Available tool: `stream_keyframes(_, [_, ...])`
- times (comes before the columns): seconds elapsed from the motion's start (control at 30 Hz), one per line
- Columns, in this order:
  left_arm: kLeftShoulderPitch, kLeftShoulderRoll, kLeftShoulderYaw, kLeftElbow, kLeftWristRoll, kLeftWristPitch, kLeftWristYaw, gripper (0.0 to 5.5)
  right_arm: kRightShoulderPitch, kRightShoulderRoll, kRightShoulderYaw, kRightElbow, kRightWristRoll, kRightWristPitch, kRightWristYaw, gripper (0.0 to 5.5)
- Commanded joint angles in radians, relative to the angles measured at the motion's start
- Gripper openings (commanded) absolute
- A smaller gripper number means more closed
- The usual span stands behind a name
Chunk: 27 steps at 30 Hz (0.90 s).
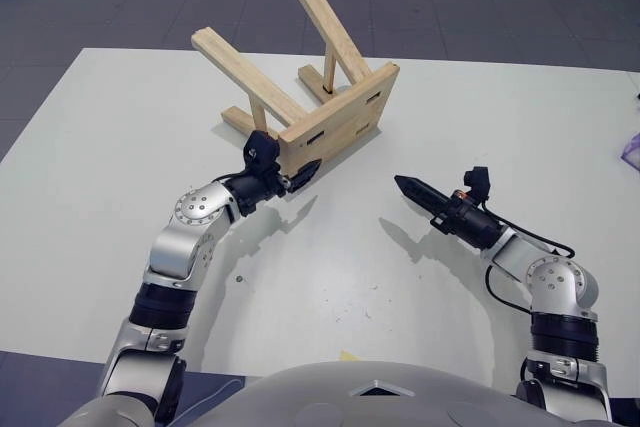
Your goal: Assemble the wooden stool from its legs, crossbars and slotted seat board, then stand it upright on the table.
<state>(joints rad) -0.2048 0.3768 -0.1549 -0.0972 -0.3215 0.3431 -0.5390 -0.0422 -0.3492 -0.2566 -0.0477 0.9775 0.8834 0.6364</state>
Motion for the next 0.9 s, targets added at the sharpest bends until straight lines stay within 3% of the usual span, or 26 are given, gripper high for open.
stream_keyframes(0.03, [-0.013,0.011,-0.022,0.050,0.076,-0.048,-0.014,2.97,-0.020,-0.003,-0.004,0.014,-0.016,-0.011,0.004,5.40])
stream_keyframes(0.37, [-0.002,0.012,-0.045,0.109,0.169,-0.180,-0.059,1.36,-0.025,-0.002,0.006,0.017,-0.018,-0.012,0.015,5.40])
stream_keyframes(0.53, [-0.003,0.018,-0.051,0.108,0.206,-0.228,-0.065,1.35,-0.025,-0.005,0.017,0.017,-0.032,-0.018,0.021,5.40])
stream_keyframes(0.67, [-0.003,-0.012,0.015,-0.013,0.019,-0.098,-0.121,1.35,-0.056,-0.043,0.013,0.058,-0.070,-0.050,0.052,5.40])
stream_keyframes(0.9, [0.029,0.162,0.095,-0.039,-0.191,0.034,-0.449,1.35,-0.140,-0.286,0.053,0.214,-0.198,-0.138,0.370,5.40])
